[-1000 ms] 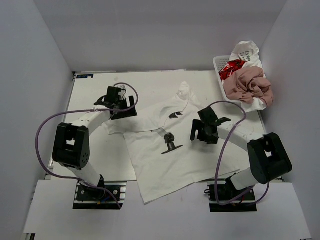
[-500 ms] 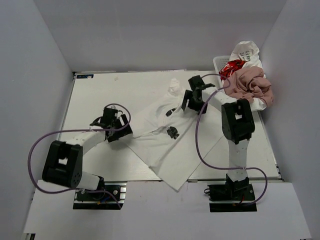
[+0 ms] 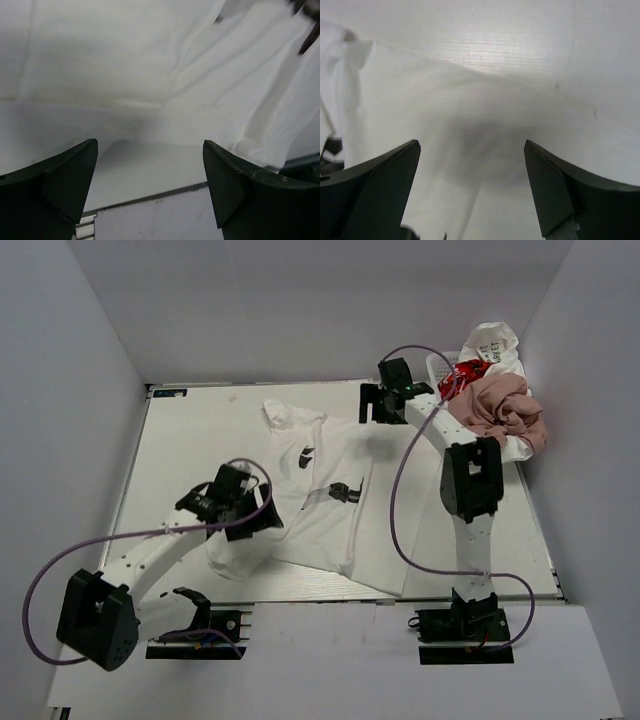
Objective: Fold and stack the t-shirts
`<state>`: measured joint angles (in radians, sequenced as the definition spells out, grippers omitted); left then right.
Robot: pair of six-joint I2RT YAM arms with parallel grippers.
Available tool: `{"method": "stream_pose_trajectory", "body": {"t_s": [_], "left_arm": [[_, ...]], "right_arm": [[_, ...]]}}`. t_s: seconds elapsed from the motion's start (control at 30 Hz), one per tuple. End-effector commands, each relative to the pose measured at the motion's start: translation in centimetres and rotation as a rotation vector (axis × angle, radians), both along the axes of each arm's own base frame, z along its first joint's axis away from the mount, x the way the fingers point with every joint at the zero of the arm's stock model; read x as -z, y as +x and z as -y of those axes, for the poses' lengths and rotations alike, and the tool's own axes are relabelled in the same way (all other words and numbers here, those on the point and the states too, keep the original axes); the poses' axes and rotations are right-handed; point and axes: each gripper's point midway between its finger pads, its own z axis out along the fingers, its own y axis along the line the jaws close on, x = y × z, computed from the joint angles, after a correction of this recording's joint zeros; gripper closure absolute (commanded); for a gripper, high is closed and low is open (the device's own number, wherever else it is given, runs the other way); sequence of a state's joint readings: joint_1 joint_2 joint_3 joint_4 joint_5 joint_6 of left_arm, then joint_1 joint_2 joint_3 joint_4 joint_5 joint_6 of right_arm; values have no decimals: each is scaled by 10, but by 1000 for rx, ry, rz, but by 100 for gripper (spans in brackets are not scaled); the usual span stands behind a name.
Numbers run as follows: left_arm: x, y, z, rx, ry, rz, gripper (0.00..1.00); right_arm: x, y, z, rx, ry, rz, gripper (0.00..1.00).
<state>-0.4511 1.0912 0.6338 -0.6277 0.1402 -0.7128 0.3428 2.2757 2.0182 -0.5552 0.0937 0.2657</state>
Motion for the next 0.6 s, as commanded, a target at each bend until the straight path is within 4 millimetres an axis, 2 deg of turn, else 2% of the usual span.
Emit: {"method": "stream_pose_trajectory", "body": {"t_s": [0.0, 0.03, 0.07, 0.1, 0.13, 0.17, 0.2, 0.23, 0.4, 0.57], "left_arm": [[-46, 54, -3, -16, 139, 167, 5], [-49, 75, -3, -21, 197, 174, 5], [-50, 86, 1, -11, 215, 178, 5], [-50, 93, 7, 21, 229, 178, 5], [-61, 111, 15, 23, 227, 214, 5], [-48, 118, 19, 29, 246, 178, 5], [-48, 126, 24, 56, 246, 193, 7], [-52, 136, 31, 66, 236, 207, 8], [-35, 160, 54, 235, 281, 215, 16], [-16, 167, 74, 361, 277, 204, 18]], "right_arm": [[-50, -55, 5, -40, -62, 69, 10], [-42, -71, 5, 4, -29, 29, 10], [-41, -102, 13, 10, -27, 7, 10], [-12, -124, 13, 36, 6, -49, 10], [4, -152, 16, 37, 9, -94, 10], [3, -163, 15, 35, 34, -97, 10], [22, -181, 16, 53, 50, -148, 10], [31, -196, 19, 52, 45, -180, 10], [60, -231, 25, 65, 55, -256, 10], [82, -243, 26, 53, 60, -307, 11]]}}
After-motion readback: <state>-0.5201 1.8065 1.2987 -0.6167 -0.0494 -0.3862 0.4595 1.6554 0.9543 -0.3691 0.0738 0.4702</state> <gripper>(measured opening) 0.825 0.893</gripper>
